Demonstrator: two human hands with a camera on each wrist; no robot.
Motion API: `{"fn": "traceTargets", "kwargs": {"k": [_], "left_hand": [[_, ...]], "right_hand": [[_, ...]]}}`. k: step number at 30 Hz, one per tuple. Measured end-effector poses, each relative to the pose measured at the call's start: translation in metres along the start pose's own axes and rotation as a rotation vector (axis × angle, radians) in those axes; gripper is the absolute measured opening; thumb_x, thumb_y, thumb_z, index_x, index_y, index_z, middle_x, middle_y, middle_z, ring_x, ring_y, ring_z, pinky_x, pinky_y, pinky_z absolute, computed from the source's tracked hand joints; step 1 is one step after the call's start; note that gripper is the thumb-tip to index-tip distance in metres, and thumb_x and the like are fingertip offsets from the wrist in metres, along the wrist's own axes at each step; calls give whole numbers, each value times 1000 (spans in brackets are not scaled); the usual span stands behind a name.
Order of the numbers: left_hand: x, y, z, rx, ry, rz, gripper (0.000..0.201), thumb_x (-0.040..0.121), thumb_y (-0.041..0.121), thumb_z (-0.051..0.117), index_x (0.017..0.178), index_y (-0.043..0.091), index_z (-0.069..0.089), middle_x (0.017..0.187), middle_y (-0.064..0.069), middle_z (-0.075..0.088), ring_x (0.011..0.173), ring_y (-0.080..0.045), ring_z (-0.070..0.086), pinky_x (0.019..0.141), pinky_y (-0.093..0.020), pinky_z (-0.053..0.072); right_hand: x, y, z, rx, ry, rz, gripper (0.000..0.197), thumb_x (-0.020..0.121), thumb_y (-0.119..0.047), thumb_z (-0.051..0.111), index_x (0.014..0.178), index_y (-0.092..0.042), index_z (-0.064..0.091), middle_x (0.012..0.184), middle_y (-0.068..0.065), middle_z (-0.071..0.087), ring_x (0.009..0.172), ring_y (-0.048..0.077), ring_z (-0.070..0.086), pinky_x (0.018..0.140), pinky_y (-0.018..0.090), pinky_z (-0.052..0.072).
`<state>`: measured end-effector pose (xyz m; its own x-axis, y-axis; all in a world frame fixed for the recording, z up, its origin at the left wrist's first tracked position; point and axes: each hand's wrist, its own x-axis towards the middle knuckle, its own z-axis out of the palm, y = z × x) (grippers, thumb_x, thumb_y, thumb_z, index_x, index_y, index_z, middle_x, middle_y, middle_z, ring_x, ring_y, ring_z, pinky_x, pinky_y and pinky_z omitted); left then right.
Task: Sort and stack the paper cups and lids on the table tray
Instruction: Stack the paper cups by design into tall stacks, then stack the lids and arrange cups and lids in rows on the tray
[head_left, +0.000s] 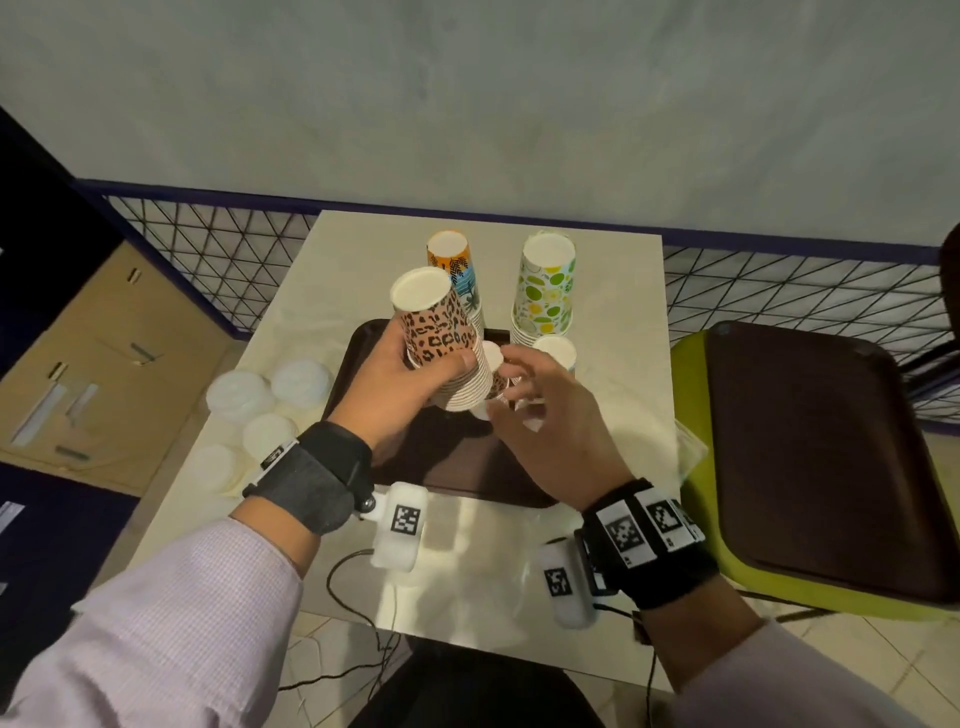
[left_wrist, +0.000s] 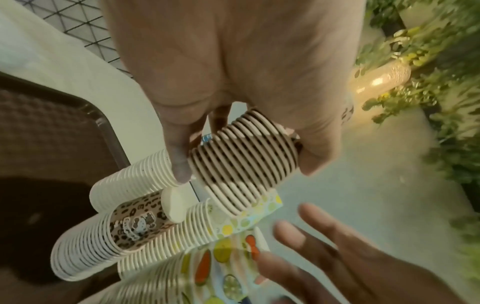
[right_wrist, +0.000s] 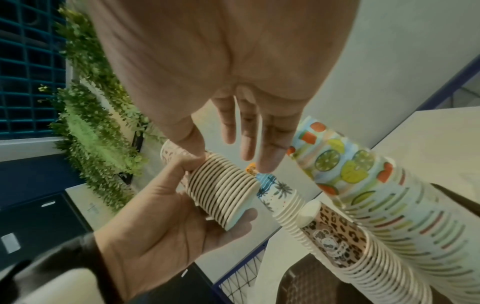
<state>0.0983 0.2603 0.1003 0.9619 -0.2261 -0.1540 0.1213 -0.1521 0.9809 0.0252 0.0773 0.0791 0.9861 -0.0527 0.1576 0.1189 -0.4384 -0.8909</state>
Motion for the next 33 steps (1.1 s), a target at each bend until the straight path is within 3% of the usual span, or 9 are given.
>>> {"fn": "traceTargets", "kwargs": {"k": [3,5,7,11,16,21,26,30,33], "left_hand": [[16,-5,4,90,47,48,59,88,22,81,140,21,54,122,13,70,105,10,66,83,-6,51],[28,-12,10,113,67,52,59,82,36,83,134,24,59,119,14,72,107,7,66,90,-16,52],[42,-22,19,129,98,49,51,82,37,84,126,29,61,115,16,72,107,5,66,94,-24,51],[65,-45,31,166,100,66,60,73,48,85,124,36,57,123,10,70,114,-4,66,101,-37,55],[78,-73,37,286,53,42,69,73,54,82,130,23,57,127,3,68,117,-11,64,105,-43,54],[84,-98,40,366,23,-66,70,83,43,84,139,18,51,134,-1,65,124,-18,61,96,-27,44],[81,-106,37,390,-16,-107,80,79,48,86,143,19,49,137,1,65,125,-18,61,102,-33,47],[63,-105,24,371,22,-124,99,69,51,92,149,17,43,144,0,59,131,-16,57,111,-37,47],[32,-102,8,408,95,-85,84,75,46,90,141,14,48,131,1,56,119,-14,57,101,-29,47]], "right_hand": [[-2,4,-12,-35,134,19,20,91,-16,70,110,-20,70,101,-3,67,84,5,65,67,13,50],[-6,11,-19,-75,175,40,9,91,-13,70,93,-22,69,91,-6,67,80,1,62,66,7,44],[-13,20,-23,-120,154,86,12,91,-15,69,84,-23,65,78,-11,64,75,1,60,65,7,42],[-32,35,-23,-151,42,161,16,91,-14,69,81,-24,63,63,-17,56,66,0,56,60,6,38],[-50,48,-20,-152,-41,221,14,92,-17,70,84,-28,66,71,-12,65,70,3,60,62,10,44],[-61,53,-22,-152,-88,221,12,93,-18,68,87,-29,67,75,-15,67,76,4,62,65,10,45],[-67,61,-24,-144,-112,239,9,92,-19,68,88,-26,68,78,-15,68,79,5,64,67,11,46],[-67,66,-20,-146,-140,261,11,93,-18,68,87,-27,68,78,-14,68,77,4,63,66,9,45],[-65,69,-12,-176,-184,260,10,94,-20,67,88,-27,69,79,-14,69,78,1,62,66,7,43]]}}
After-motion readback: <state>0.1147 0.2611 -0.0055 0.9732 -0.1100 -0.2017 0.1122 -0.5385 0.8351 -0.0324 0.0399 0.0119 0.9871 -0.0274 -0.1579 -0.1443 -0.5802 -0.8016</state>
